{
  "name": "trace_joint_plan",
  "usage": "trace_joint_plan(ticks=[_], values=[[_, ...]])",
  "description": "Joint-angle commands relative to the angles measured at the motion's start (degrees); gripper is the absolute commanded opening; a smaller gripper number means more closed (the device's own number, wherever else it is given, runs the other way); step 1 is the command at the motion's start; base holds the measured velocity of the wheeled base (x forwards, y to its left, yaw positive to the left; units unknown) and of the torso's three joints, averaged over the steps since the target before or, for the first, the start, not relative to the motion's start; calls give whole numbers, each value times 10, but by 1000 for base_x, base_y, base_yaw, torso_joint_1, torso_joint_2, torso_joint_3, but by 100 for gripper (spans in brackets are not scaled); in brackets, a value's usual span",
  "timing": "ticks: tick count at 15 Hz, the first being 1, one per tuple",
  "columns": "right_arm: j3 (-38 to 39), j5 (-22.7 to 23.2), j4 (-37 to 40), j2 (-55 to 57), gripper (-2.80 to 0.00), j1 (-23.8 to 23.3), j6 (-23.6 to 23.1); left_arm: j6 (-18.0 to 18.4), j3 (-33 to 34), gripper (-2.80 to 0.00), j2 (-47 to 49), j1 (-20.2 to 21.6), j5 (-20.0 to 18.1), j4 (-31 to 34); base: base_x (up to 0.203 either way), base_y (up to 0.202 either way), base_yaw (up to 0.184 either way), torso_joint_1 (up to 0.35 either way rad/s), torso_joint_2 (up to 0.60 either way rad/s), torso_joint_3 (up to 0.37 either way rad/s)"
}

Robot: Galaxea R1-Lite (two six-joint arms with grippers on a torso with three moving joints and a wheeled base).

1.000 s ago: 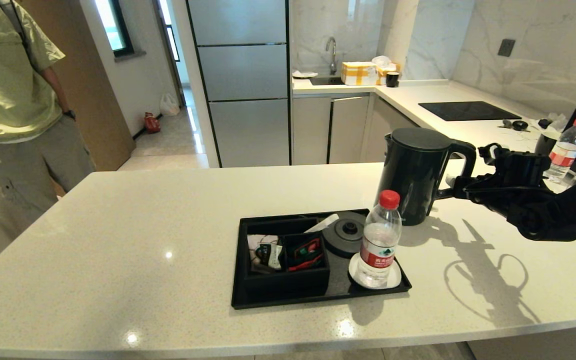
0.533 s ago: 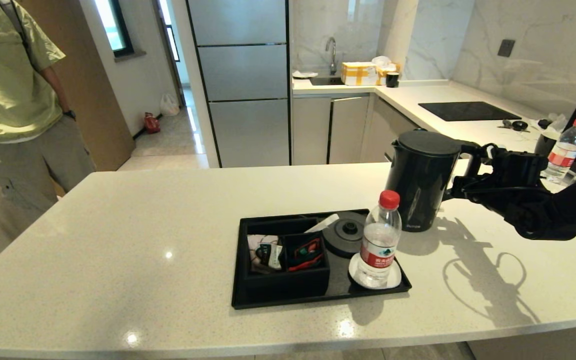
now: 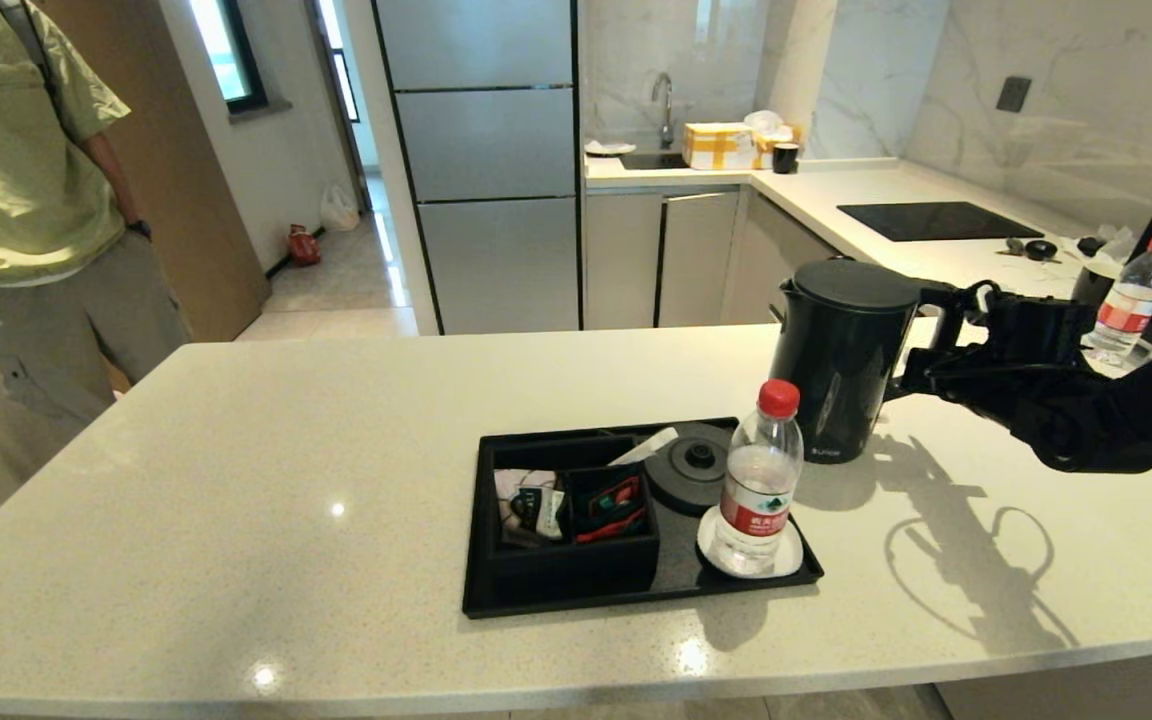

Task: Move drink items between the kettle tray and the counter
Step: Return the kettle to its original position

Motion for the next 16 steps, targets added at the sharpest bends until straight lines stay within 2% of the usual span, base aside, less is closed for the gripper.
trace_joint_plan(ticks=[1,10,12,14,16], values=[[-1,0,4,-37,-280,6,16,0,0,-280,0,0,0,1,0,0,0,0,0,0],[-12,6,16,-73,-280,17,19,0,0,-280,0,0,0,1,0,0,0,0,0,0],[4,5,16,-84,-280,45,21,0,0,-280,0,0,0,1,0,0,0,0,0,0],[5,5,16,-85,-280,46,21,0,0,-280,0,0,0,1,0,0,0,0,0,0],[15,6,14,-91,-280,80,21,0,0,-280,0,1,0,1,0,0,0,0,0,0]])
